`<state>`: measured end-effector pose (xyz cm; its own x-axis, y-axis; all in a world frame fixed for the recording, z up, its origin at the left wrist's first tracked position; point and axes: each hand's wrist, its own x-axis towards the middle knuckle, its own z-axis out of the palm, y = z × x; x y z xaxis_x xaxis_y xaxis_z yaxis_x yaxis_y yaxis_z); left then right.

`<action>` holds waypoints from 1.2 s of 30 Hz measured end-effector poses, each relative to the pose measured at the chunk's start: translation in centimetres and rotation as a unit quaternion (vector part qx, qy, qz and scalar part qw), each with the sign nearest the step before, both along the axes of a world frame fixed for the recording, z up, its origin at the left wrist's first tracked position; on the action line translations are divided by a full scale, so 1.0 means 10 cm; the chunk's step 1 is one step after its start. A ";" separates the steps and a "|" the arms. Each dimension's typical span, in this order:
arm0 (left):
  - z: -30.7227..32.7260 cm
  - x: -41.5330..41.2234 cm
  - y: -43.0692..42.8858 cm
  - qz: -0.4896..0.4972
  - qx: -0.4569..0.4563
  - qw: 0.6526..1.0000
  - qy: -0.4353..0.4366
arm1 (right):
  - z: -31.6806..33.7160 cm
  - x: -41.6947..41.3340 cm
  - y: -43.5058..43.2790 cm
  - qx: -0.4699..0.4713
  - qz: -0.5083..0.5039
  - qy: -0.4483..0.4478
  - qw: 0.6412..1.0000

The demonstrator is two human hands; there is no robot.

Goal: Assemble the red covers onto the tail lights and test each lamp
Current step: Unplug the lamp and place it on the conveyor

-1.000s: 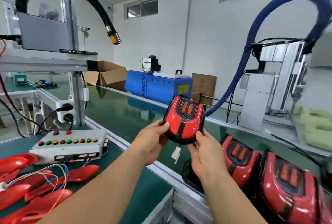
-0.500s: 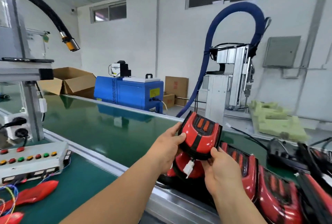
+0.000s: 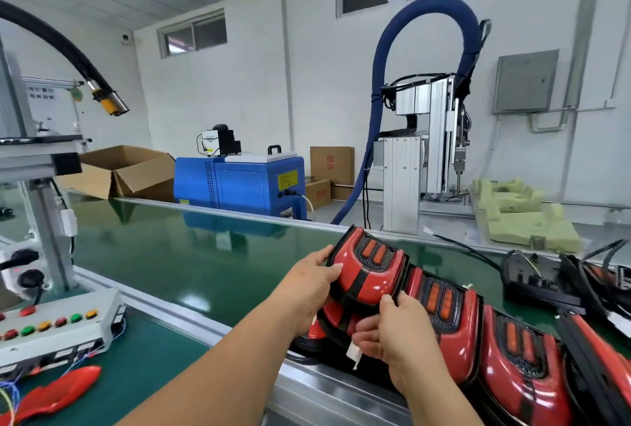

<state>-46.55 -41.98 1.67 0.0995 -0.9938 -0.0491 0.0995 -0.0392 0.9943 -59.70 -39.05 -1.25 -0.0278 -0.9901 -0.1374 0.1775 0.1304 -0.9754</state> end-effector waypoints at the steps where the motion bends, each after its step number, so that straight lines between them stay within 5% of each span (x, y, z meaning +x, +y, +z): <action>1: -0.02 0.00 -0.01 0.002 0.001 1.000 -0.013 | -0.02 0.02 0.01 -0.007 -0.001 -0.007 1.000; 13: -0.23 0.02 -0.08 0.009 -0.003 0.997 -0.078 | -0.27 0.21 0.21 -0.048 -0.061 -0.133 0.988; 27: -0.34 0.08 0.04 0.021 -0.038 0.993 -0.106 | -0.46 0.26 0.32 -0.113 -0.124 -0.120 0.978; 31: -0.37 0.08 0.11 0.011 -0.072 0.982 -0.176 | -0.46 0.29 0.29 -0.126 -0.126 -0.107 0.978; 36: -0.39 0.07 0.14 0.030 -0.119 0.923 -0.364 | -0.43 0.28 0.26 -0.128 -0.108 -0.090 0.982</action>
<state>-45.89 -40.59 -2.21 0.0748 -0.9597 0.2709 -0.6033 0.1727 0.7786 -56.92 -36.50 -5.60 -0.2386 -0.9665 0.0941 0.3471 -0.1754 -0.9213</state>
